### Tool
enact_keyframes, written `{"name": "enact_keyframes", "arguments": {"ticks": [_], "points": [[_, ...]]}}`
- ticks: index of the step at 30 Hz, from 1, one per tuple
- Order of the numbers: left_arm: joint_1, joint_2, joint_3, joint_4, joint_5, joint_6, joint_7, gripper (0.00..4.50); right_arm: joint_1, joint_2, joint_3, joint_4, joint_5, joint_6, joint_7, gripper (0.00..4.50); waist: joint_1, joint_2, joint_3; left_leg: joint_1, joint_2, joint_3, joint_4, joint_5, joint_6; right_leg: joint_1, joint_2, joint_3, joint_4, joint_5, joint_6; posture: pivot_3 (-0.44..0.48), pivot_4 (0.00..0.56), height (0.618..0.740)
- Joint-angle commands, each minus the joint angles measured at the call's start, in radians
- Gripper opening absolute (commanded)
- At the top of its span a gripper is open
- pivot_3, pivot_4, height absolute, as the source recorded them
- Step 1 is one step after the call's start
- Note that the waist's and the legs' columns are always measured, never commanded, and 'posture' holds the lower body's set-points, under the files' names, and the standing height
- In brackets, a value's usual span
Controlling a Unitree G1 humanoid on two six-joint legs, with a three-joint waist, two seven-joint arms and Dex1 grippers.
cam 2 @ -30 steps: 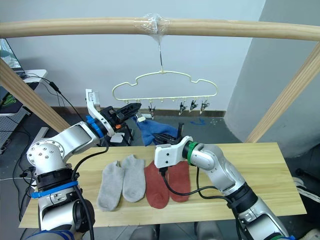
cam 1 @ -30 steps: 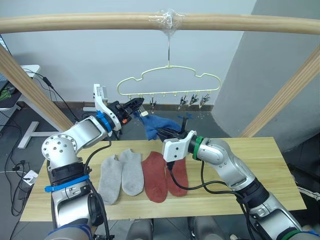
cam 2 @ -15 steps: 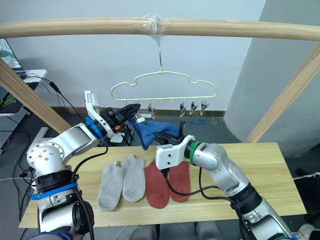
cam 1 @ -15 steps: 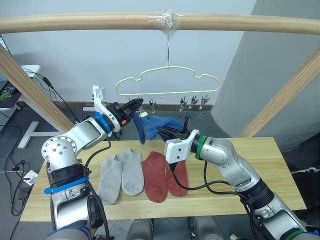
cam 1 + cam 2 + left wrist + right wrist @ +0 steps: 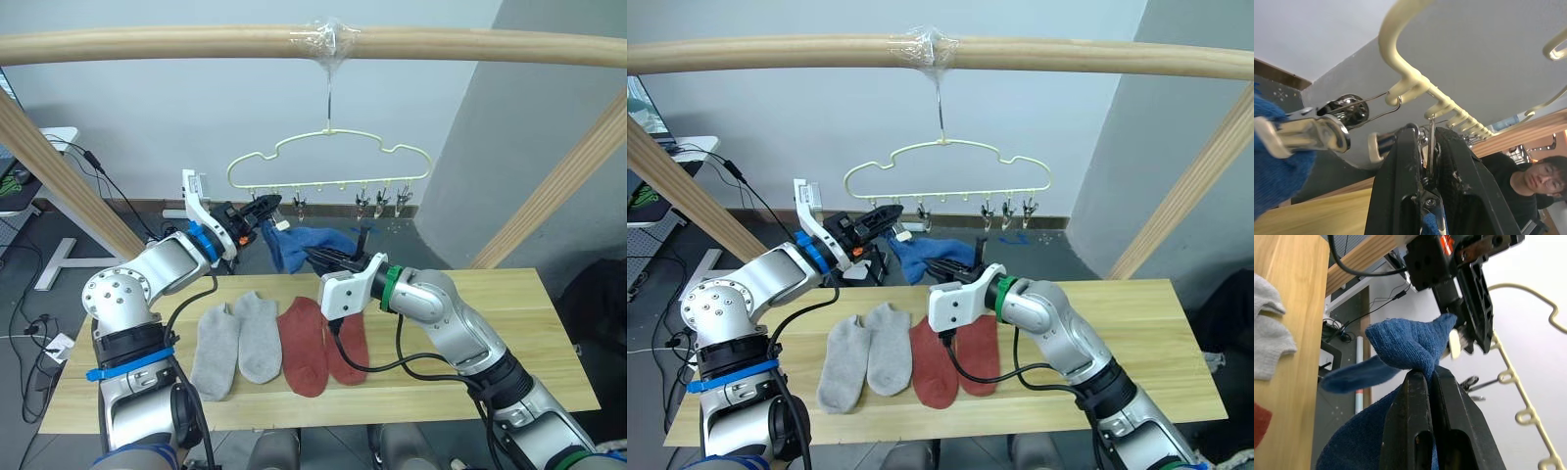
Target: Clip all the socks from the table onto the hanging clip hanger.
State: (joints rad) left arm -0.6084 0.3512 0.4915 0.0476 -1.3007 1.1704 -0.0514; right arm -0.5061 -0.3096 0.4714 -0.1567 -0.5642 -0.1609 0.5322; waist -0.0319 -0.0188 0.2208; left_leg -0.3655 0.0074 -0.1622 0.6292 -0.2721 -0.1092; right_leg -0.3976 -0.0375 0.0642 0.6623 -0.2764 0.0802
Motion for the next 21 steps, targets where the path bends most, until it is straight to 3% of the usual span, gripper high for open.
{"name": "enact_keyframes", "arguments": {"ticks": [1,12,21], "points": [[-0.005,0.017,-0.002,-0.033,-0.032,-0.005,-0.008,0.21,-0.031,0.016,-0.004,0.003,-0.024,0.002,-0.031,0.02,0.0,0.0,0.0,0.0,0.0,0.0,0.0,0.0,0.0,0.0,0.0,0.0,0.0,0.0,0.0,0.028,0.187,0.74],[-0.003,0.027,-0.02,-0.054,-0.018,-0.024,-0.036,0.21,-0.042,0.021,-0.008,0.027,-0.046,-0.001,-0.058,0.02,0.0,0.0,0.0,-0.001,0.0,0.0,0.0,0.0,0.0,-0.001,0.0,0.0,0.0,0.0,0.0,0.027,0.19,0.74],[-0.001,0.029,-0.022,-0.05,-0.026,-0.039,-0.038,3.02,-0.041,0.017,-0.006,0.036,-0.042,-0.001,-0.058,0.0,0.0,0.0,0.0,-0.001,0.0,0.0,0.0,0.0,0.0,-0.001,0.0,0.0,0.0,0.0,0.0,0.028,0.195,0.74]]}}
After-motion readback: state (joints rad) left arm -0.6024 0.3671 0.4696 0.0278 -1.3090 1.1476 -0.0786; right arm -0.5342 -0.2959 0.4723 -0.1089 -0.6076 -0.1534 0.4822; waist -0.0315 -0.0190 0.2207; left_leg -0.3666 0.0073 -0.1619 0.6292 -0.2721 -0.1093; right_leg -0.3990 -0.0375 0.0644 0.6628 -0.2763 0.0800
